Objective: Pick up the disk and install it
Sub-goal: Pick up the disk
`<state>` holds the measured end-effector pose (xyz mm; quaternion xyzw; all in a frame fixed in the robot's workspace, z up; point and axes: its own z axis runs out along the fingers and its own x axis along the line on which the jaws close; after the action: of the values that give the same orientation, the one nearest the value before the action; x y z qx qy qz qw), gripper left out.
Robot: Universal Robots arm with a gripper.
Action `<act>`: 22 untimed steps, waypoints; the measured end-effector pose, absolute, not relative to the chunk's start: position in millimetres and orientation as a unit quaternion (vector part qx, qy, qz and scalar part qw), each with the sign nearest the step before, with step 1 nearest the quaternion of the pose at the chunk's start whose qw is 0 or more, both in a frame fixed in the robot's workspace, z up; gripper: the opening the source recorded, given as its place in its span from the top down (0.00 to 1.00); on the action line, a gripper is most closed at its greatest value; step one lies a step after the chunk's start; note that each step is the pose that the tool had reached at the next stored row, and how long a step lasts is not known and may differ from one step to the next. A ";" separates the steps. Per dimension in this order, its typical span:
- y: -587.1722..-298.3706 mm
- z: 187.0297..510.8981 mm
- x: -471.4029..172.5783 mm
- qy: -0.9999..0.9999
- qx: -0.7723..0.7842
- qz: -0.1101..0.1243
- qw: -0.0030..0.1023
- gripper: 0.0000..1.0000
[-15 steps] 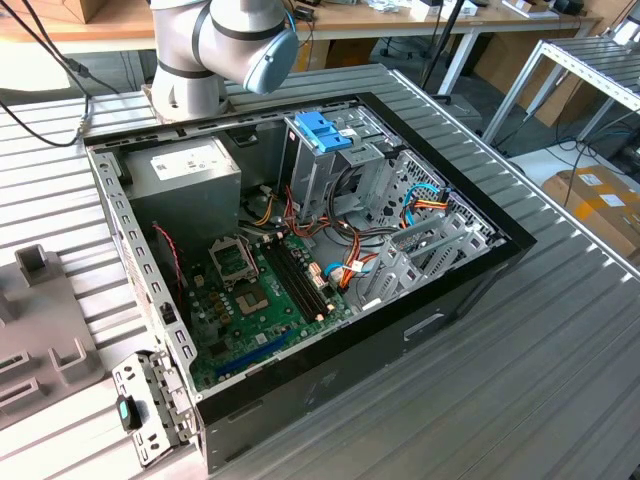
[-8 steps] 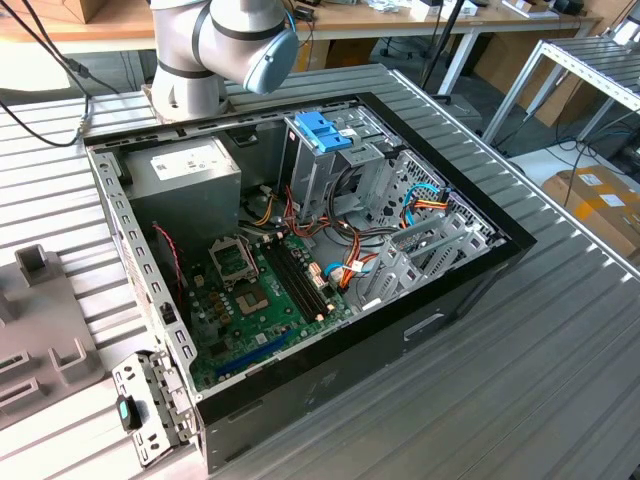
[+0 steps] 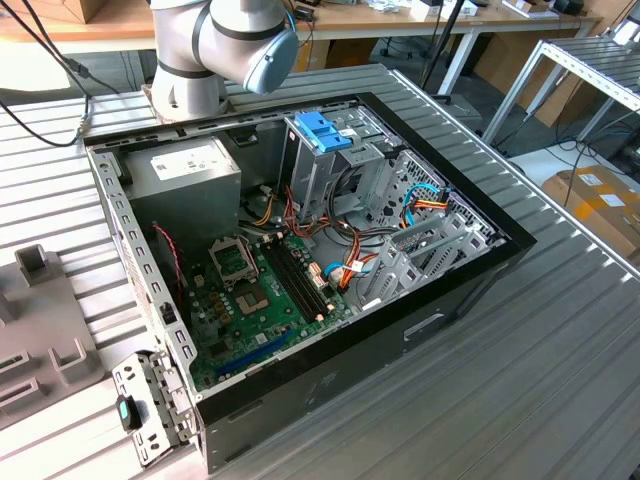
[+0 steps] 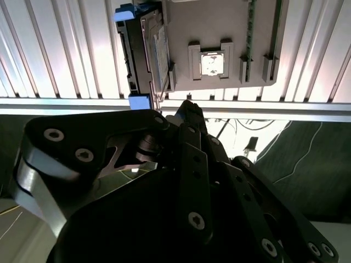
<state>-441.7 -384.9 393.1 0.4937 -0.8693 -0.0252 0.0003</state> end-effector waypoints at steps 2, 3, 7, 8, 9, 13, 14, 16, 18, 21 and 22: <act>-384.9 393.1 -441.7 -0.868 0.496 -0.025 0.000 0.89; -384.9 393.1 -441.7 -0.867 0.498 -0.025 0.000 0.89; -384.9 393.1 -441.7 -0.863 0.504 -0.025 0.001 0.89; -385.0 393.1 -441.7 -0.863 0.505 -0.025 0.001 0.89; -385.0 393.1 -441.7 -0.862 0.506 -0.025 0.001 0.89; -384.9 393.1 -441.7 -0.859 0.511 -0.025 0.001 0.89; -384.9 393.1 -441.6 -0.858 0.512 -0.025 0.001 0.89; -384.9 393.1 -441.7 -0.856 0.516 -0.025 0.001 0.89; -384.9 393.1 -441.7 -0.855 0.518 -0.025 0.001 0.89; -385.0 393.1 -441.7 -0.853 0.522 -0.025 0.001 0.89; -385.0 393.1 -441.7 -0.852 0.523 -0.025 0.001 0.89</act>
<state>-441.7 -385.0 393.1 0.5228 -0.8521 -0.0252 0.0011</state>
